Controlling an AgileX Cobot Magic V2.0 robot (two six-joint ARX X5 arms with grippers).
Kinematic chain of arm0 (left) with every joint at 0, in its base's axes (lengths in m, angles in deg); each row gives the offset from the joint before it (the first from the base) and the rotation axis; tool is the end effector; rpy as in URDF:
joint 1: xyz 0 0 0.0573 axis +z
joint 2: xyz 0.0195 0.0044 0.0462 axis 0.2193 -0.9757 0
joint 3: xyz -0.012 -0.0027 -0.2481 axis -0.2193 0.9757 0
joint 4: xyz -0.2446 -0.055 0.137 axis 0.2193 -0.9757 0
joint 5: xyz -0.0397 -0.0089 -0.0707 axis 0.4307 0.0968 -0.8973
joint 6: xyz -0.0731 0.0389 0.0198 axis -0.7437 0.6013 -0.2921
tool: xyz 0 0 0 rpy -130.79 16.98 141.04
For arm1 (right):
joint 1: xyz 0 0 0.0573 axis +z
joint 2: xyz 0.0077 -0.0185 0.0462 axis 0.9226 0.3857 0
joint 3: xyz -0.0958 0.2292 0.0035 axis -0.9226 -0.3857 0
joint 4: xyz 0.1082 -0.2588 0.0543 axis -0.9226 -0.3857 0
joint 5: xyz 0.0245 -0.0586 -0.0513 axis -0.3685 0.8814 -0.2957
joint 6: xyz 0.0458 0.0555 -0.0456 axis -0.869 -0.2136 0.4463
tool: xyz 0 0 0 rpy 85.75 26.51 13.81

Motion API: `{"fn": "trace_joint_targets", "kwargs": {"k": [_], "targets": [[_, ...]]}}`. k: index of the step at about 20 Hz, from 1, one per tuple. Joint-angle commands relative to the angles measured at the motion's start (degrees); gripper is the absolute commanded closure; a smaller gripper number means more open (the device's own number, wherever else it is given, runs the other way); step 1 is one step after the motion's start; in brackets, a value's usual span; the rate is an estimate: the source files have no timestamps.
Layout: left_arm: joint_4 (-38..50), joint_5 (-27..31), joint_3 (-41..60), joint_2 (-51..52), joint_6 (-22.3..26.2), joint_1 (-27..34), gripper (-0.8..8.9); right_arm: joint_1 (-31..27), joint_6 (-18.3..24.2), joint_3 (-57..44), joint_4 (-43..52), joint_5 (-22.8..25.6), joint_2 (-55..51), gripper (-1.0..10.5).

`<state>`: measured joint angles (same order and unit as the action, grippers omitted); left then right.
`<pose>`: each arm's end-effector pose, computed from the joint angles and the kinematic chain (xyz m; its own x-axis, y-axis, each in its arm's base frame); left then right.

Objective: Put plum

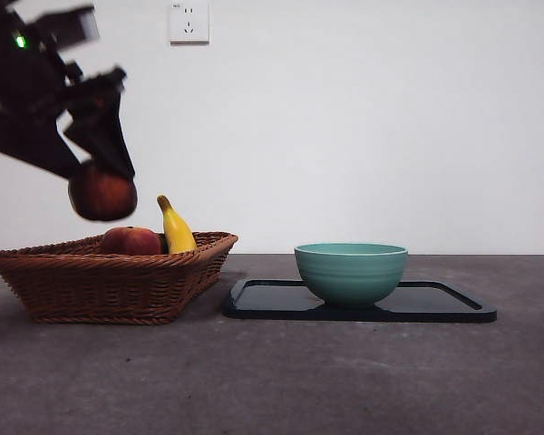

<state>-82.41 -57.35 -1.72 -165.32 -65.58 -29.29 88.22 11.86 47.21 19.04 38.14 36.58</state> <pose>0.3369 -0.1120 0.1971 0.6837 -0.3634 -0.6329 0.4357 0.8990 -0.0456 0.1631 0.0937 0.2681 0.4776 0.6179 -0.6246 -0.5670 0.7598 0.3182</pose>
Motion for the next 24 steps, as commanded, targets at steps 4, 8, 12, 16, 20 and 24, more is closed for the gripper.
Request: {"fn": "trace_joint_targets", "kwargs": {"k": [4,8,12,16,20,24], "targets": [[5.5,0.2,-0.5,-9.6,2.2,-0.2,5.73,0.3,0.2,0.4,0.3,0.0,0.3,7.5],[8.0,0.2,-0.5,-13.4,3.3,0.1,5.73,0.3,-0.3,0.4,0.2,0.0,0.3,7.5],[7.7,0.2,-0.5,-14.7,4.9,0.1,5.64,0.3,-0.7,0.4,0.3,0.0,0.3,7.5],[7.3,0.2,-0.5,-15.2,4.2,0.1,4.43,0.3,-0.7,0.4,0.3,0.0,0.3,7.5],[7.3,0.2,-0.5,-14.9,3.3,0.1,3.98,0.3,-0.7,0.4,0.3,0.0,0.3,7.5],[7.3,0.2,-0.6,-12.5,2.5,0.1,3.98,0.3,-0.7,0.4,0.3,0.0,0.3,7.5]]}}
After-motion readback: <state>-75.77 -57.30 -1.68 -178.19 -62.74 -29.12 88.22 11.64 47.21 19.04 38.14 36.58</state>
